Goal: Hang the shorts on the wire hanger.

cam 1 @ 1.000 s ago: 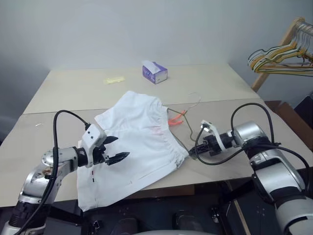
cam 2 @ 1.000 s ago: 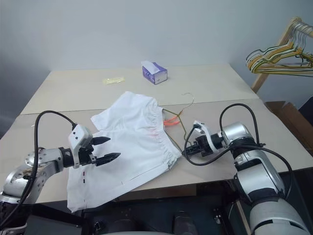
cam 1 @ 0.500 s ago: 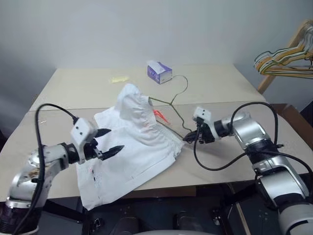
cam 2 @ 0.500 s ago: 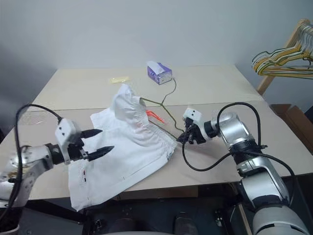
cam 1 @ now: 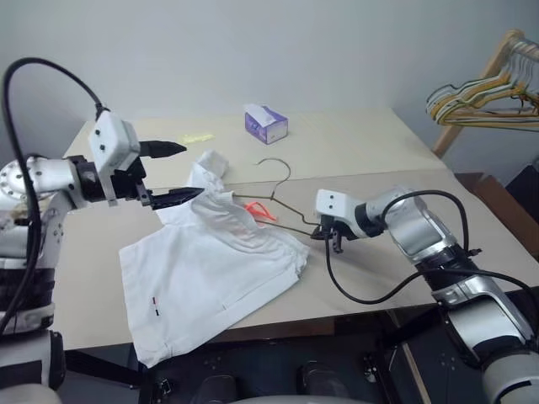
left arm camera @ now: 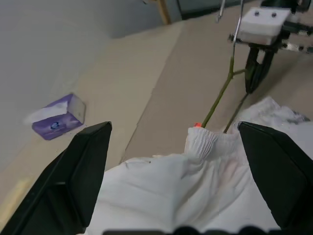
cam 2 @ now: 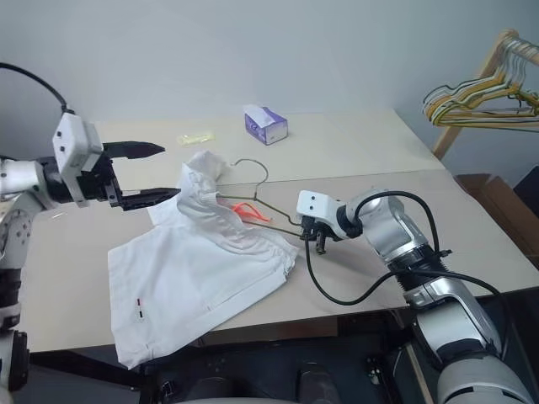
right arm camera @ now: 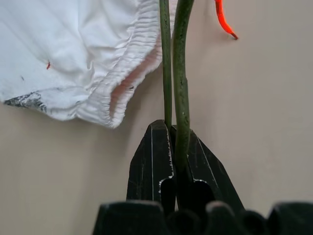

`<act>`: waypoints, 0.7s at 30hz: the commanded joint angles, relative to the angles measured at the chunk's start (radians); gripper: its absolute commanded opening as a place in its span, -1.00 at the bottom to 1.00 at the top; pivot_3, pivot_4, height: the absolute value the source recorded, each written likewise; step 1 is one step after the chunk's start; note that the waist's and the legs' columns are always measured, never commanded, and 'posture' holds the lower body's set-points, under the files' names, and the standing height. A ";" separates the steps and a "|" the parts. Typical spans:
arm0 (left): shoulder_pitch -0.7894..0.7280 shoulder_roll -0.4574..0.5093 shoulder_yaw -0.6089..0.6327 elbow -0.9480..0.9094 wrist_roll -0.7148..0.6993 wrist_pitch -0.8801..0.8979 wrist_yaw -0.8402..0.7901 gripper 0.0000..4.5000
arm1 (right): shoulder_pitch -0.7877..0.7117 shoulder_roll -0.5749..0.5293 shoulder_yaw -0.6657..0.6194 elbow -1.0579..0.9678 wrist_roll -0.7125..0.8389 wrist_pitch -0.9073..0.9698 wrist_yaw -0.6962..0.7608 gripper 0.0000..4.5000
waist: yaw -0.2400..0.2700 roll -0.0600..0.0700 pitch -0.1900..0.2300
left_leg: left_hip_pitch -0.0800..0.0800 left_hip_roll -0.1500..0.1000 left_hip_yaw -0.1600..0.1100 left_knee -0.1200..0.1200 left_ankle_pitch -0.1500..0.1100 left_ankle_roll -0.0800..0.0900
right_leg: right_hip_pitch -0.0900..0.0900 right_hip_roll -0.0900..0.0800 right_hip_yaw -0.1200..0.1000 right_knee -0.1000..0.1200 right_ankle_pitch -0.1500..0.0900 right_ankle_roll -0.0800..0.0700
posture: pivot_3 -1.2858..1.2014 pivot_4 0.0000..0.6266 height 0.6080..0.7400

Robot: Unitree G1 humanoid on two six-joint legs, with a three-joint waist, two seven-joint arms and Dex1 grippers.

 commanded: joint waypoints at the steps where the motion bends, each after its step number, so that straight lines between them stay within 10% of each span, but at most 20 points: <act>1: -0.103 0.014 -0.113 0.115 0.100 -0.100 -0.126 1.00 | -0.058 -0.001 0.010 -0.033 -0.030 0.004 0.015 -1.00 | -0.003 0.000 0.000 | 0.000 0.000 0.000 0.000 0.000 0.000 | 0.000 0.000 0.000 0.000 0.000 0.000 | 0.05 -1.00 1.00; 21: -0.494 -0.172 -0.399 0.723 0.330 -0.331 -0.389 0.81 | -0.109 0.033 0.039 -0.084 -0.077 0.095 0.060 -1.00 | -0.031 0.000 0.000 | -0.004 0.001 -0.001 0.011 -0.004 0.006 | -0.002 0.001 0.001 0.012 -0.001 0.002 | 0.03 -1.00 1.00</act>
